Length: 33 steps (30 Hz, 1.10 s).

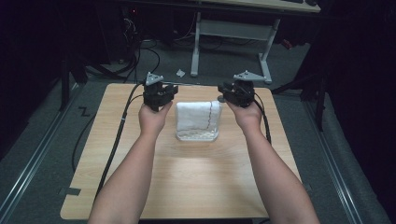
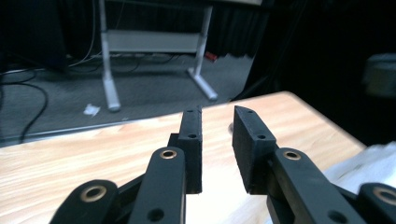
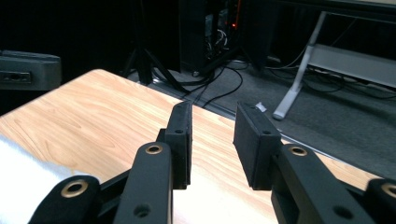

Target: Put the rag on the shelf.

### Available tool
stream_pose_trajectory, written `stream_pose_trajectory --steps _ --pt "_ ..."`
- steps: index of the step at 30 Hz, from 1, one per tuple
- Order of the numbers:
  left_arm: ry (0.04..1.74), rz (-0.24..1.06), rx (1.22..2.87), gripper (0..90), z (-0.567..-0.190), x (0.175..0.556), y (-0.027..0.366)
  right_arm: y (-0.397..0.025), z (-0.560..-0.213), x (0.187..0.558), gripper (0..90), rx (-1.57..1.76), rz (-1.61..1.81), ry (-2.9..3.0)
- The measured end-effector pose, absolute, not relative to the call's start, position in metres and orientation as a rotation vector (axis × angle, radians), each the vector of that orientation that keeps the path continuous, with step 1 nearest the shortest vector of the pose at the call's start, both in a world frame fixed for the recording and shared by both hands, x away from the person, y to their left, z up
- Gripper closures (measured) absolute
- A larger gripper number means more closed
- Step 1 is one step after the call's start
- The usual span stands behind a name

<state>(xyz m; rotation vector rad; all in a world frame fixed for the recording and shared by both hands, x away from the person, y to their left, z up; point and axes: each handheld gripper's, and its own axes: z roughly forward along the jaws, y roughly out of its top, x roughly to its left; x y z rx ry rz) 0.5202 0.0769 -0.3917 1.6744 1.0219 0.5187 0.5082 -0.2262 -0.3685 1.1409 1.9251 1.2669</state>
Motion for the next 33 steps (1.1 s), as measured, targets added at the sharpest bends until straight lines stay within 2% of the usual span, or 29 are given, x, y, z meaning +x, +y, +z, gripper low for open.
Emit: stream_pose_trajectory --steps 14,24,33 --pt "1.010 0.555 1.650 70.3 -0.416 0.479 0.104 -0.238 -0.384 0.470 58.3 1.096 1.266 1.931" --pt "0.969 0.556 1.678 64.6 -0.446 0.425 0.126 -0.243 -0.408 0.423 53.5 1.037 1.254 1.936" --pt "0.971 0.488 1.755 59.9 -0.489 0.359 0.158 -0.243 -0.453 0.368 50.4 1.012 1.171 2.003"
